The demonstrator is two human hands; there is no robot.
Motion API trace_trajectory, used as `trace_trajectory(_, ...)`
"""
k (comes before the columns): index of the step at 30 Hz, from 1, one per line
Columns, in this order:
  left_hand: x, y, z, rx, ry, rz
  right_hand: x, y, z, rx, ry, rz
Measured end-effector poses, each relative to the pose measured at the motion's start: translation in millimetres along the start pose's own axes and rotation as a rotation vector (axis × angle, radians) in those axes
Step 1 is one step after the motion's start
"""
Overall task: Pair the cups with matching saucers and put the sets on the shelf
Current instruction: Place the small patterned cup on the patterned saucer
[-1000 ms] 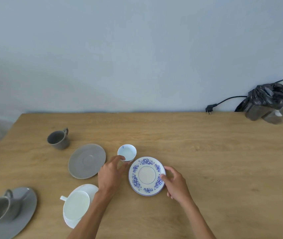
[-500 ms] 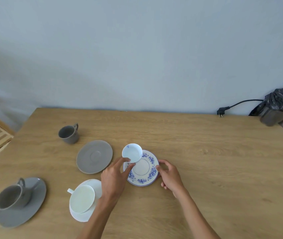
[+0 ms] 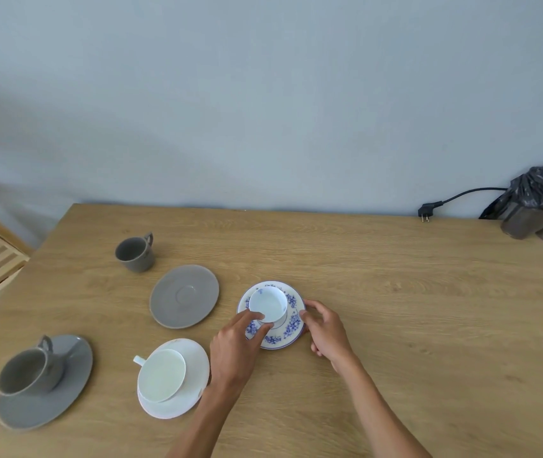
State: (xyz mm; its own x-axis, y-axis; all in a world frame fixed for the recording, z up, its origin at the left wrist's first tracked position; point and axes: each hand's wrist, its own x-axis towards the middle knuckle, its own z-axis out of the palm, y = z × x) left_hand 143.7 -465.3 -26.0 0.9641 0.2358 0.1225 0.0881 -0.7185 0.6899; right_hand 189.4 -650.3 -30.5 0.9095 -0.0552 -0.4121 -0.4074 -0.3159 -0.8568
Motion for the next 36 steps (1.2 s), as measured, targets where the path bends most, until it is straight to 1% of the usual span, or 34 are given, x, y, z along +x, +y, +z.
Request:
trace_trajectory(7, 0, -2, 1, -0.018, -0.047, 0.044, 2, 5, 2, -0.041, 0.014, -0.029)
trace_trajectory(20, 3, -2, -4, -0.006, -0.089, 0.013, -7, 6, 4, -0.047, 0.062, -0.098)
trace_trajectory(28, 2, -3, -4, -0.021, -0.088, 0.007, -10, 6, 3, -0.055, 0.049, -0.135)
trace_trajectory(36, 3, 6, -13, 0.08, -0.14, 0.002, -13, 5, 2, -0.045, 0.067, -0.151)
